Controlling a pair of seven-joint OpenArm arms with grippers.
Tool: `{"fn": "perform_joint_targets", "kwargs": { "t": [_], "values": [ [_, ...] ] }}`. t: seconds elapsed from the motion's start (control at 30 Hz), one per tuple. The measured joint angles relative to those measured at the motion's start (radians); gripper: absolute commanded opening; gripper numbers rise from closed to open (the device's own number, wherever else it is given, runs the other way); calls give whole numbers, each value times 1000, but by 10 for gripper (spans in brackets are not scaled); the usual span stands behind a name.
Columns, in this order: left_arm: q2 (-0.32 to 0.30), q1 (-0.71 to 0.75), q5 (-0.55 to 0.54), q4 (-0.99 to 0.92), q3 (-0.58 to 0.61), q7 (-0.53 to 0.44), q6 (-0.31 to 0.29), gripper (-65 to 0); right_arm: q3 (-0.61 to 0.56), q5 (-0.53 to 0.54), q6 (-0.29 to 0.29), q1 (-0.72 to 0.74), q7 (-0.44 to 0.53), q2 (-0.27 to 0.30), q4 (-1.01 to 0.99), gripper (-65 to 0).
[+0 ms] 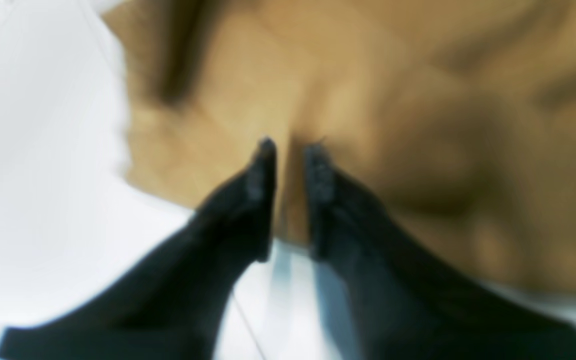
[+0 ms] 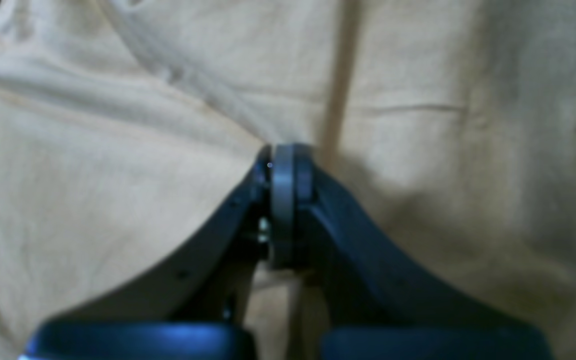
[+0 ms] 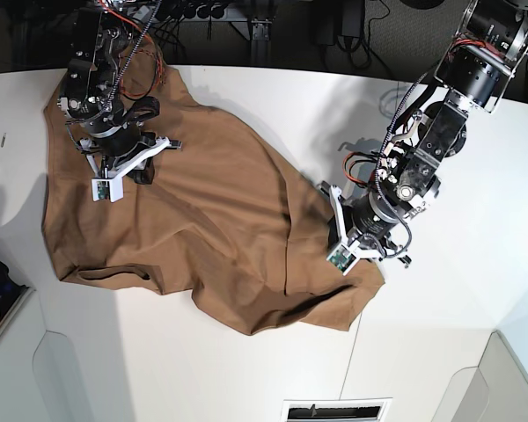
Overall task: Layout the t-shirt on the table in an organized manner, then fold the t-shirt properly
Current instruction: 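Pull the fabric outward with the left gripper to spread the shirt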
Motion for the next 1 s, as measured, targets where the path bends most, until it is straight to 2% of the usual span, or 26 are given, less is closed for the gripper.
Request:
{"fn": "perform_joint_targets", "kwargs": {
  "t": [0.1,0.17,0.23,0.4,0.5,0.6,0.77,0.83,1.0],
  "values": [
    [0,-10,-11,71,-63,-18,54,-393,0,8,0,0,0,0,0,-650],
    [2,-19,-37,82,-95,-19,52,-393,0,13,0,-3,2,0,0,-650],
    [26,-25,-45,72,-98,-19,24,-393,1,16,0,-5,3,0,0,-650],
    [161,-34,-50,-20,-91,-18,-41,-393,1,16,0,-6,4,0,0,-650],
    [232,-42,-31,-116,-90,-66,-42,-393,1,22,1,-13,10,0,0,-650],
    [266,-69,-26,-233,-91,-69,-39,-393,1,22,1,-14,11,0,1,-650],
    [307,-135,19,-371,-93,-76,-22,-393,1,22,1,-14,10,0,1,-650],
    [313,-141,23,-388,-92,-79,-3,-394,1,22,1,-14,10,0,1,-650],
    [311,-133,60,-389,-92,-86,0,-395,1,22,0,-14,11,0,1,-650]
  ]
}}
